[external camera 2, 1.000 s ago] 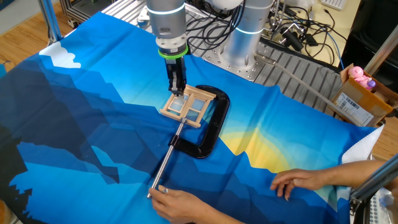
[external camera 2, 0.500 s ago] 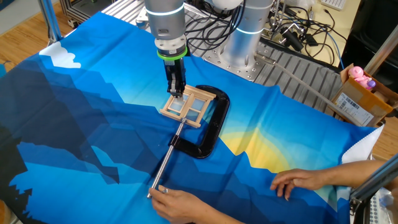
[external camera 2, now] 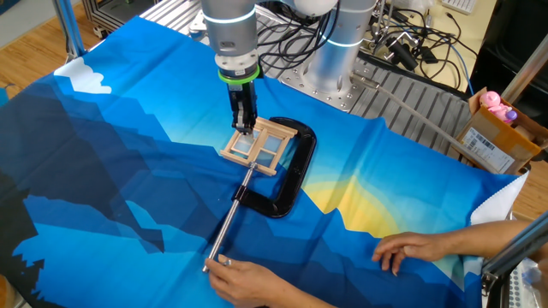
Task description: Open a sliding window
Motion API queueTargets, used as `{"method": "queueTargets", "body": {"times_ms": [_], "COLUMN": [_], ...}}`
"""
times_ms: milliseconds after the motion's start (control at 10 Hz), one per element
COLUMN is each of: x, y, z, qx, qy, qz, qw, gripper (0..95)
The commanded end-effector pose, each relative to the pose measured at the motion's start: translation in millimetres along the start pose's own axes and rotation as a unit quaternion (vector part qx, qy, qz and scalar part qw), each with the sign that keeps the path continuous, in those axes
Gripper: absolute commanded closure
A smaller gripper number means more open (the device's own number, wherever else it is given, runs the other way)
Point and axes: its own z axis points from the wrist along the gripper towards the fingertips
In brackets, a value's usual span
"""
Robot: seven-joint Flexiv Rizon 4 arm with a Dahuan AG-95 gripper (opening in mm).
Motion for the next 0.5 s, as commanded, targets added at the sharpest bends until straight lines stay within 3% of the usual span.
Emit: {"method": "queueTargets", "body": {"times_ms": [100, 500], "x": [-0.2, 0.8], "y": [-0.4, -2.3], "z": [-0.6, 0.6], "qx": [0.001, 0.002], "qy": [-0.001, -0.004], "qz": [-0.002, -0.004], "qw": [1.0000, 1.0000], "gripper": [95.0, 95.0]}}
